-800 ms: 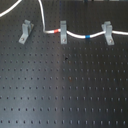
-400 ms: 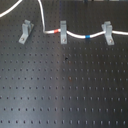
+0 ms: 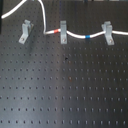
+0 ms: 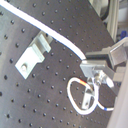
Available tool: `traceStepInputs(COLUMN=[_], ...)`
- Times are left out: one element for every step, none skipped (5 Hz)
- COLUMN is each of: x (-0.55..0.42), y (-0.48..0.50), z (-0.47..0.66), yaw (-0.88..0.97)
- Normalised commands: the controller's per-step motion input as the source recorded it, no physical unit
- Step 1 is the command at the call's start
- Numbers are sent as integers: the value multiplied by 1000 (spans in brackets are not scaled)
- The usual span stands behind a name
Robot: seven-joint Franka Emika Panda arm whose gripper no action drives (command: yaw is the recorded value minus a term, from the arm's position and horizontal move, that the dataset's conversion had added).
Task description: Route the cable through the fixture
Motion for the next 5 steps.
traceStepInputs(x=[-430, -453, -397, -298, -340], y=[49, 141, 339, 430, 419], z=[399, 411, 471, 396, 273], yaw=[-503, -200, 0, 0, 0])
